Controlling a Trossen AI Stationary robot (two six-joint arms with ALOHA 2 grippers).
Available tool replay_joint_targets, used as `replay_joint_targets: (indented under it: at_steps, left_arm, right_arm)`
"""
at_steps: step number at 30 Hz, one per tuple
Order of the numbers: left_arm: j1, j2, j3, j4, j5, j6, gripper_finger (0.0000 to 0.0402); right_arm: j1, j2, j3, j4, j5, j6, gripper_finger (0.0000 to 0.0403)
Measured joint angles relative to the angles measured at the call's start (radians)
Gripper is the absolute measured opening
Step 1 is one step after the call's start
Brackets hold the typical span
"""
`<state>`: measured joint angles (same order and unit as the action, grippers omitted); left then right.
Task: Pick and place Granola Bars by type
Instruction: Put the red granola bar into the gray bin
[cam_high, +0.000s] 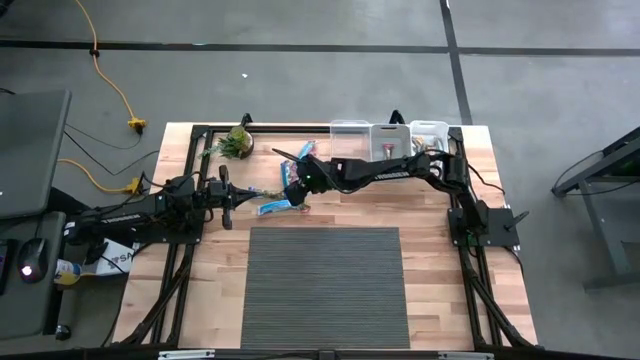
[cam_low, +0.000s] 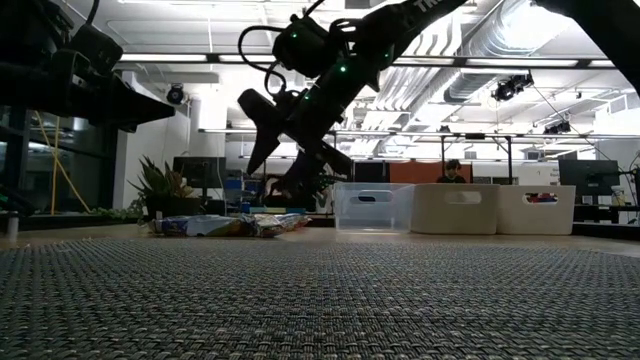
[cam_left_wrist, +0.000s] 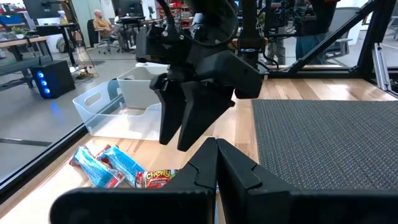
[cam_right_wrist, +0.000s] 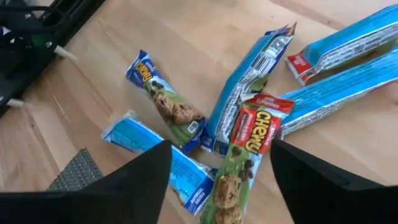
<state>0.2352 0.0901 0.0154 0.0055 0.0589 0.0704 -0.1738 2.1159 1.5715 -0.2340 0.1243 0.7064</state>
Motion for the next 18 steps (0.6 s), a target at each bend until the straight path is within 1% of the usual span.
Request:
replay_joint_targets:
  at_steps: [3, 6, 10, 15, 18]
  left_arm:
    - [0.000, 0.000, 0.000, 0.000, 0.000, 0.000, 0.0001]
    - [0.000, 0.000, 0.000, 0.000, 0.000, 0.000, 0.0001]
    - [0.000, 0.000, 0.000, 0.000, 0.000, 0.000, 0.0001]
    - [0.000, 0.000, 0.000, 0.000, 0.000, 0.000, 0.0001]
    - [0.000, 0.000, 0.000, 0.000, 0.000, 0.000, 0.0001]
  right_arm:
    - [0.000, 0.000, 0.000, -0.004, 0.006, 0.006, 0.0285]
    - [0.003, 0.000, 0.000, -0.027, 0.031, 0.030, 0.0298]
    - [0.012, 0.000, 0.000, -0.031, 0.074, 0.036, 0.0300]
    - [0.028, 0.008, 0.001, -0.023, 0.077, 0.049, 0.0300]
    - [0.040, 0.041, 0.001, -0.006, 0.081, 0.054, 0.0300]
